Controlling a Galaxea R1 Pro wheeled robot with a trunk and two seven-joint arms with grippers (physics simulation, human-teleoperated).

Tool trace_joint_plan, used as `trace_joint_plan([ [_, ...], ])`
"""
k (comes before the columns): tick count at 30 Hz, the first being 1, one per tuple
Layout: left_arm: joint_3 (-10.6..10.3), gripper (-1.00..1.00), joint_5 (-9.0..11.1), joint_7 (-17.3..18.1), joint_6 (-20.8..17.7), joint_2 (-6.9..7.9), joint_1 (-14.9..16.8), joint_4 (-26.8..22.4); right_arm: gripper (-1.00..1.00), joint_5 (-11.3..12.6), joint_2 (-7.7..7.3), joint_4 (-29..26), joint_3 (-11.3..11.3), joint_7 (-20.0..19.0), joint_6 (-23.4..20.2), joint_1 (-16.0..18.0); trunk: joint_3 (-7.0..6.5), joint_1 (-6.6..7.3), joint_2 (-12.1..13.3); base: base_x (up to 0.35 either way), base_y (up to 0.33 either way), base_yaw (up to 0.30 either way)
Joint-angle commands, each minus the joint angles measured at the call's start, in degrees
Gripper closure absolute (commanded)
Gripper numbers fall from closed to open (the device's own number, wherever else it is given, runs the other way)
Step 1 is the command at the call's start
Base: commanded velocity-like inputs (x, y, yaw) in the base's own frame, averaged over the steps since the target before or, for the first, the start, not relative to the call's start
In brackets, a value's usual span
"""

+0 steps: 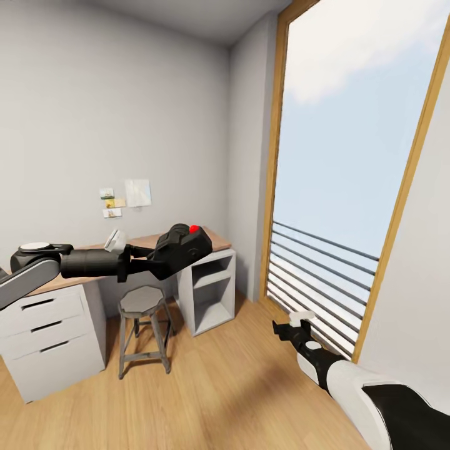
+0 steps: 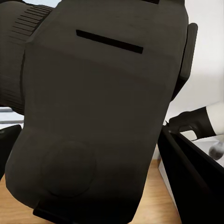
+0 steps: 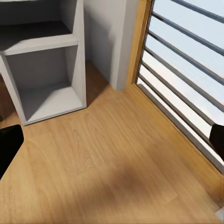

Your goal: Attach the digital camera to the camera tripod in the bedroom.

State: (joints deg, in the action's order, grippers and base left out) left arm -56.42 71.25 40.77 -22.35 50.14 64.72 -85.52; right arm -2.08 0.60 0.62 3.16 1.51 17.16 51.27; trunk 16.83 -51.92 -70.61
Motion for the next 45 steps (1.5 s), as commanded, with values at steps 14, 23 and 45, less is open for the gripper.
trace_joint_plan([
  [14, -0.2, 1.0, 0.6, 0.0, -0.4, 0.05, 0.1, 0.0, -1.0, -0.2, -0.02, 0.1, 0.3, 0.2, 0.2, 0.1, -2.16, 3.08, 5.6, 0.0, 0.0, 0.0],
  [23, -0.2, 1.0, 0.6, 0.0, -0.4, 0.05, 0.1, 0.0, -1.0, -0.2, -0.04, 0.1, 0.3, 0.2, 0.2, 0.1, -3.05, 5.05, 9.2, 0.0, 0.0, 0.0],
  [45, -0.2, 1.0, 0.6, 0.0, -0.4, 0.05, 0.1, 0.0, -1.0, -0.2, -0.01, 0.1, 0.3, 0.2, 0.2, 0.1, -6.92, 9.89, 18.0, 0.0, 0.0, 0.0],
])
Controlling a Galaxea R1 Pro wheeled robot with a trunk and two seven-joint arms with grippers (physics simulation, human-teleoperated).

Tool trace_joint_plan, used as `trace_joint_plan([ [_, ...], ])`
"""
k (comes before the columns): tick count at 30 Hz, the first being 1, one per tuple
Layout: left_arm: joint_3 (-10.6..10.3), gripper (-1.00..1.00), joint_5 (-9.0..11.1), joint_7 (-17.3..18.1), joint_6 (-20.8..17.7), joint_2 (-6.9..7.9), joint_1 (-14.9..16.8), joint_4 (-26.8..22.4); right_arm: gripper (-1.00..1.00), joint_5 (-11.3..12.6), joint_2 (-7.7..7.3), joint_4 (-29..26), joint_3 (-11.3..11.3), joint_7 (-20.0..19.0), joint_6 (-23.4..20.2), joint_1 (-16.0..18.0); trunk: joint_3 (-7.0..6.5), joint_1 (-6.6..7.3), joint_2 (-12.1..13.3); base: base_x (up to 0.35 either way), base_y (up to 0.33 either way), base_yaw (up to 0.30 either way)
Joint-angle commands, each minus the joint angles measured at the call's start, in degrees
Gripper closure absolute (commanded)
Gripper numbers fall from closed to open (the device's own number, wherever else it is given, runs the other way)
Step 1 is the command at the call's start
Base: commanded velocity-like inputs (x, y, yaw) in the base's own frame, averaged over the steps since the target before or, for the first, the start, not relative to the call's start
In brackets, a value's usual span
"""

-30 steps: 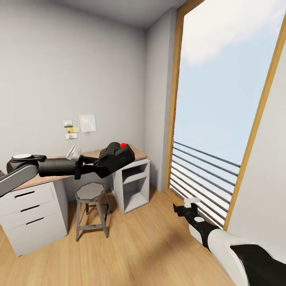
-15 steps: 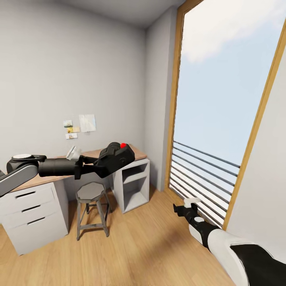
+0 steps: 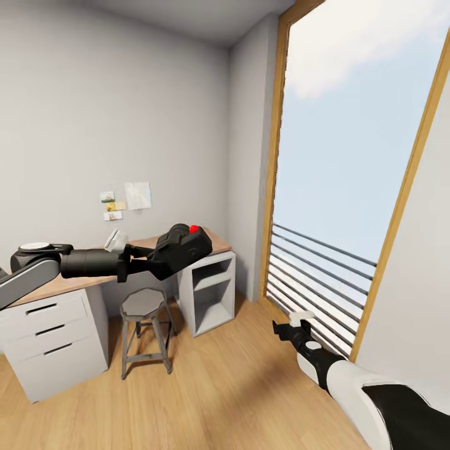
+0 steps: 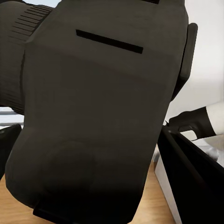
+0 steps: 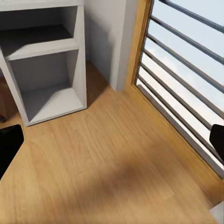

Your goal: Attach the digital camera to the camera tripod in the bedroom.

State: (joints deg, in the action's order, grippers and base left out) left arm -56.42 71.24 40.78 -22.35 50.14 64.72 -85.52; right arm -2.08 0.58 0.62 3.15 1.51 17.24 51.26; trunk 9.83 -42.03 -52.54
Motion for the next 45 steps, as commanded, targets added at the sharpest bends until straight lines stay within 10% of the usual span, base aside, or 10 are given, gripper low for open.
trace_joint_plan([
  [1, -0.2, 1.0, 0.7, 0.0, -0.4, 0.05, 0.1, 0.0, -1.0, -0.2, -0.01, 0.1, 0.3, 0.2, 0.2, 0.1, -0.09, 0.21, 0.3, 0.0, 0.0, 0.0],
  [17, -0.1, 1.0, 0.7, 0.0, -0.4, 0.17, 0.1, 0.0, -1.0, -0.3, -0.04, 3.3, 0.3, 0.6, 0.0, -1.4, -2.97, 3.73, 6.8, 0.0, 0.0, 0.0],
  [45, -0.1, 1.0, 0.7, 0.1, -0.4, 0.31, 0.1, 0.0, -1.0, -0.4, -0.72, 3.9, 0.4, 12.3, -2.0, -35.4, -7.99, 9.88, 18.0, 0.0, 0.0, 0.0],
])
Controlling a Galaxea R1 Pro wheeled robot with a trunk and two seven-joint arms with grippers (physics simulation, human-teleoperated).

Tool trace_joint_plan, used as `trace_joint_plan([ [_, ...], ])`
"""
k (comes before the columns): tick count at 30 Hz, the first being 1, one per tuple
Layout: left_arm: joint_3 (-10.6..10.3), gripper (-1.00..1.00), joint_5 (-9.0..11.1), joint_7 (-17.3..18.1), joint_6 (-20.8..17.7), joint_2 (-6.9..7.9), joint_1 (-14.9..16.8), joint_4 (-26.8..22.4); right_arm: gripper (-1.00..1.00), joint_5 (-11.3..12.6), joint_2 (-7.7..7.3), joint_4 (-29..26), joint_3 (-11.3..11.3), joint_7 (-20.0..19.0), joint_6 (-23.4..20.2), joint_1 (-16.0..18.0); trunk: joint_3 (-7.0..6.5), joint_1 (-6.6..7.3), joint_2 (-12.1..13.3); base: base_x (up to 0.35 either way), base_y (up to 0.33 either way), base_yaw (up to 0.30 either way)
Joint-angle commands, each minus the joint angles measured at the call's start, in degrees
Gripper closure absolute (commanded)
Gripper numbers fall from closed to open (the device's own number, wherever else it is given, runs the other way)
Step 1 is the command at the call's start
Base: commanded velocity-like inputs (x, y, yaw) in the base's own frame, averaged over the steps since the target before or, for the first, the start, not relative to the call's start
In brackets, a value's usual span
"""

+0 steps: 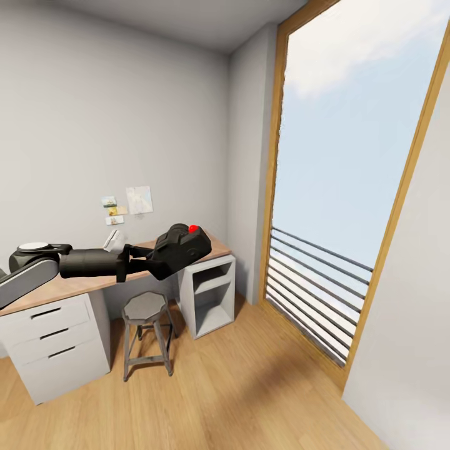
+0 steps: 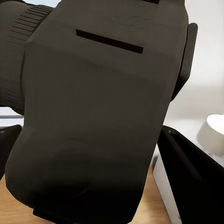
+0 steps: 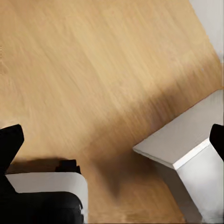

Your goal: Attach the digital camera to the camera tripod in the bedroom.

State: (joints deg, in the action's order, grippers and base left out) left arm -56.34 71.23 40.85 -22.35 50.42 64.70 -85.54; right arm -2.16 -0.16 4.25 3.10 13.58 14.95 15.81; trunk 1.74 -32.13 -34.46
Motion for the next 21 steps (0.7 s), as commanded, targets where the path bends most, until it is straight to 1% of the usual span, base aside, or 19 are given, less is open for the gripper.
trace_joint_plan([
  [1, -0.2, 1.0, 0.7, 0.0, -0.4, 0.03, 0.2, 0.0, -1.0, -0.3, 0.01, 0.2, 0.4, -0.1, 0.3, -0.9, -0.08, 0.19, 0.3, 0.0, 0.0, 0.0],
  [6, -0.3, 1.0, 0.7, 0.0, -0.4, 0.03, 0.2, 0.0, -1.0, -0.2, -0.09, 0.2, 0.3, -3.6, 0.3, -5.8, -0.98, 1.29, 2.3, 0.0, 0.0, 0.0],
  [7, -0.3, 1.0, 0.7, 0.0, -0.4, 0.03, 0.2, 0.0, -1.0, -0.2, -0.09, 0.3, 0.3, -3.8, 0.3, -6.1, -1.16, 1.51, 2.7, 0.0, 0.0, 0.0],
  [10, -0.3, 1.0, 0.7, 0.0, -0.4, 0.02, 0.2, 0.0, -1.0, -0.2, -0.1, 0.3, 0.3, -4.1, 0.1, -6.8, -1.7, 2.17, 3.9, 0.0, 0.0, 0.0],
  [18, -0.3, 1.0, 0.7, 0.0, -0.4, -0.05, 0.2, 0.0, -1.0, -0.1, -0.09, 0.3, 0.3, -4.5, -3.4, -7.8, -3.13, 3.93, 7.1, 0.0, 0.0, 0.0],
  [21, -0.3, 1.0, 0.7, 0.0, -0.4, -0.07, 0.2, 0.0, -1.0, -0.1, -0.05, 0.3, 0.2, -4.6, -4.0, -7.9, -3.67, 4.59, 8.3, 0.0, 0.0, 0.0],
])
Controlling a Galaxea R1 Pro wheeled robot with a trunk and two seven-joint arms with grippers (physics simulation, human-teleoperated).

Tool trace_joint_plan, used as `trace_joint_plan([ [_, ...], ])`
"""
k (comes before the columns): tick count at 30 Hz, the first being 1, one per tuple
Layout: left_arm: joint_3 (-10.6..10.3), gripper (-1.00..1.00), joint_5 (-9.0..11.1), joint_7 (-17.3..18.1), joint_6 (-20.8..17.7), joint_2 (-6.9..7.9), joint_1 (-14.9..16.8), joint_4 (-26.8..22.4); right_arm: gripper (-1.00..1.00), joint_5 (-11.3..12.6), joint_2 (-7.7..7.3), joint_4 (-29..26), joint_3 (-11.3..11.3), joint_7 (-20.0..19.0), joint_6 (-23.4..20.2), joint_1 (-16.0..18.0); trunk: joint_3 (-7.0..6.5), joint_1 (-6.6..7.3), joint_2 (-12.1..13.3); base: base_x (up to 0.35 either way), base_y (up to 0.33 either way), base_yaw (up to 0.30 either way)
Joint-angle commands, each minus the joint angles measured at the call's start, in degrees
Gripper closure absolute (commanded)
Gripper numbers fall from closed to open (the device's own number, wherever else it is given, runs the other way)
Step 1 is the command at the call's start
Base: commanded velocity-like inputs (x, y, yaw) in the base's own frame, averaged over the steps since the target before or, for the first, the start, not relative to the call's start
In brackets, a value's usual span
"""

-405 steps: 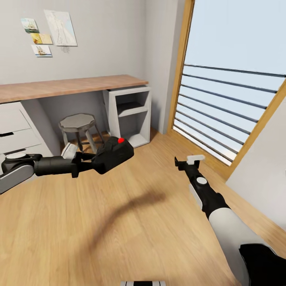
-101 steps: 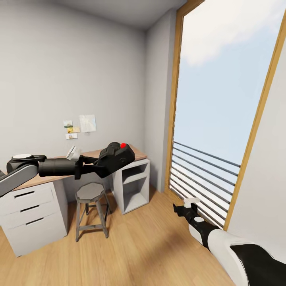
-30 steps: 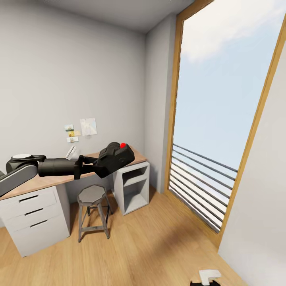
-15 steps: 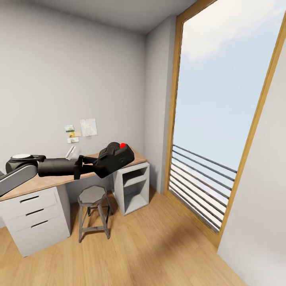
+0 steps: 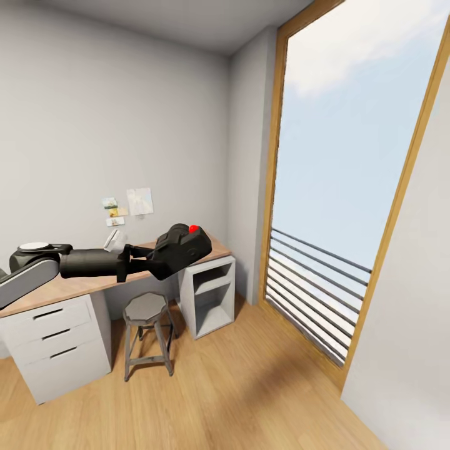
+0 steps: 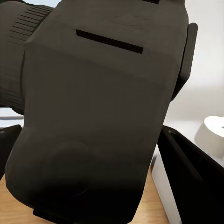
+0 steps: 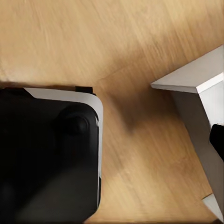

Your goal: Attach the digital camera to the camera tripod in the bedroom.

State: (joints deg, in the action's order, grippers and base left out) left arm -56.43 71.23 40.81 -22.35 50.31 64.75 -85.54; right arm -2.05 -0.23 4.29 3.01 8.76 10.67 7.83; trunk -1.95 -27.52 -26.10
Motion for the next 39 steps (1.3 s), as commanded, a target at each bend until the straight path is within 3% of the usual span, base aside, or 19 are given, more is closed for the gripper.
trace_joint_plan([
  [1, -0.2, 1.0, 0.7, 0.0, -0.4, 0.02, 0.1, 0.0, -1.0, -0.2, 0.02, 0.2, 0.2, 0.2, 0.2, 0.0, -0.16, 0.2, 0.4, 0.0, 0.0, 0.0],
  [8, -0.2, 1.0, 0.7, 0.0, -0.4, -0.03, 0.1, 0.0, -1.0, 3.0, 0.04, 0.1, -3.4, -0.4, 0.0, -0.1, -1.42, 1.74, 3.2, 0.0, 0.0, 0.0],
  [12, -0.2, 1.0, 0.7, 0.0, -0.4, -0.04, 0.1, 0.0, -1.0, 4.4, 0.03, 0.1, -5.4, -0.5, 1.5, -0.1, -1.42, 1.74, 3.2, 0.0, 0.0, 0.0],
  [20, -0.2, 1.0, 0.7, 0.0, -0.4, -0.04, 0.1, 0.0, -1.0, 4.9, -0.01, 0.1, -6.0, -0.6, 4.9, -0.1, -1.42, 1.74, 3.2, 0.0, 0.0, 0.0],
  [39, -0.2, 1.0, 0.7, 0.0, -0.4, -0.04, 0.1, 0.0, -1.0, 5.0, -0.04, 0.1, -6.1, -0.6, 5.6, -0.1, -0.68, 1.74, 3.2, 0.0, 0.0, 0.0],
])
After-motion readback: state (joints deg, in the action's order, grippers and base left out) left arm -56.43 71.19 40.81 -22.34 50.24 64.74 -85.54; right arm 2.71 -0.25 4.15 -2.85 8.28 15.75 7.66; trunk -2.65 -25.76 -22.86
